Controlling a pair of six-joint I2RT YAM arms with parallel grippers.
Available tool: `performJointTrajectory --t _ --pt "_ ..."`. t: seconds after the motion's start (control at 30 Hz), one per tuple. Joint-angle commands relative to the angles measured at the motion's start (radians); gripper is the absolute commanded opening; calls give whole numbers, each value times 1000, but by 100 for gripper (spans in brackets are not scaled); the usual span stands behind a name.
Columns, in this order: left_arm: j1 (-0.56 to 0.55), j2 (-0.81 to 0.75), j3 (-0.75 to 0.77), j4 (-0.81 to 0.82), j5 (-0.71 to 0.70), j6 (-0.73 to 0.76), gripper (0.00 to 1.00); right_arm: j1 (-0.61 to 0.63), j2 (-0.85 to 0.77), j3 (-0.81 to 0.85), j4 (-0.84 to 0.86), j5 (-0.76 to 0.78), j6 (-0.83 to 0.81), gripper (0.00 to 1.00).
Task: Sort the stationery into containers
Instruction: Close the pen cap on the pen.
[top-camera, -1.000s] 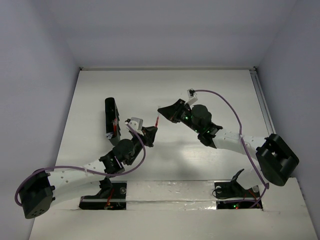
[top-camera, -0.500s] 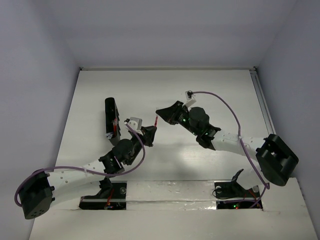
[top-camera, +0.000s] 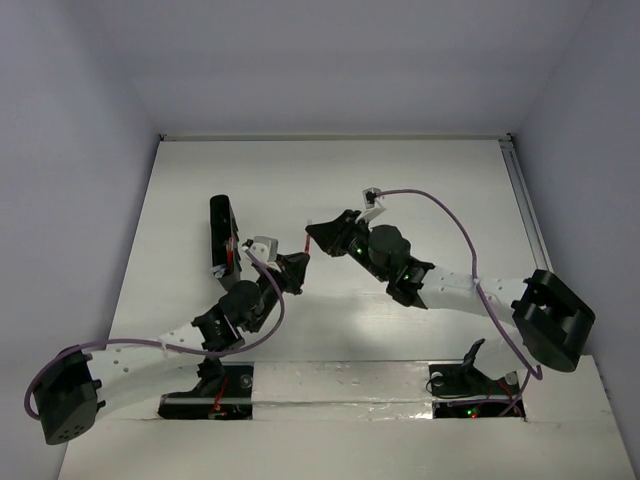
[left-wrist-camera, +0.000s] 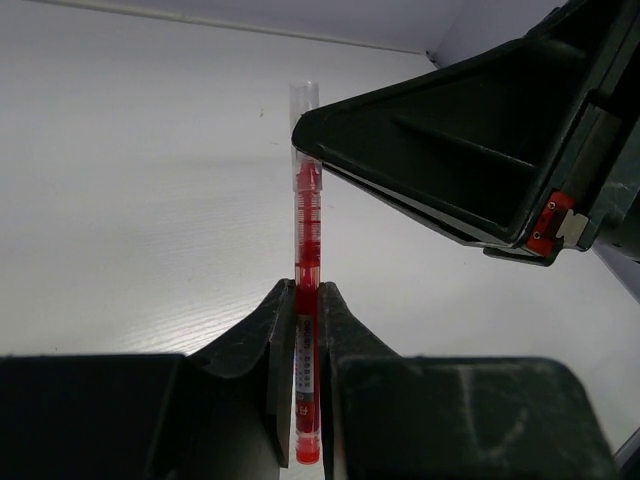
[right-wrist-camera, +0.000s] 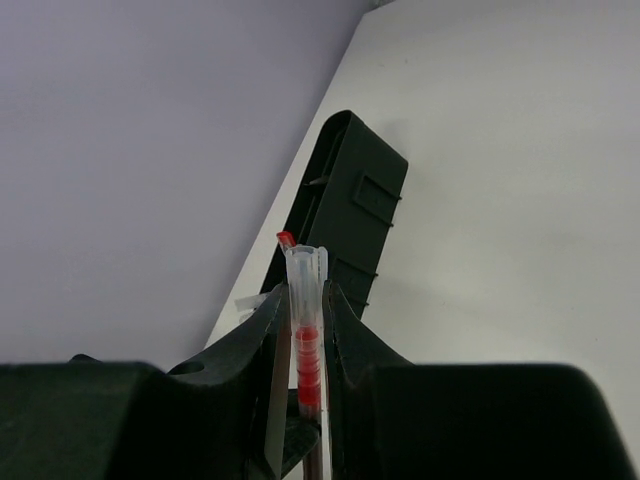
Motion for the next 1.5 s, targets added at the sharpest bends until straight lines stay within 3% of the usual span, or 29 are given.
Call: performJointTrajectory --t 0.0,0.5,0.87,1.2,1.47 --pt "19 -29 -2 44 -24 -7 0 47 2 29 19 12 -68 0" --pt "68 -112 -7 27 47 -20 0 65 -44 -19 -134 -31 -172 0" --pt "77 -166 54 -18 85 -51 0 115 -67 -43 -139 -100 -238 0" --pt "117 -213 134 -44 88 -36 0 135 -108 -100 -217 -165 -225 0" --pt "163 -200 182 -18 127 -39 0 165 -70 -158 -184 -221 -146 0"
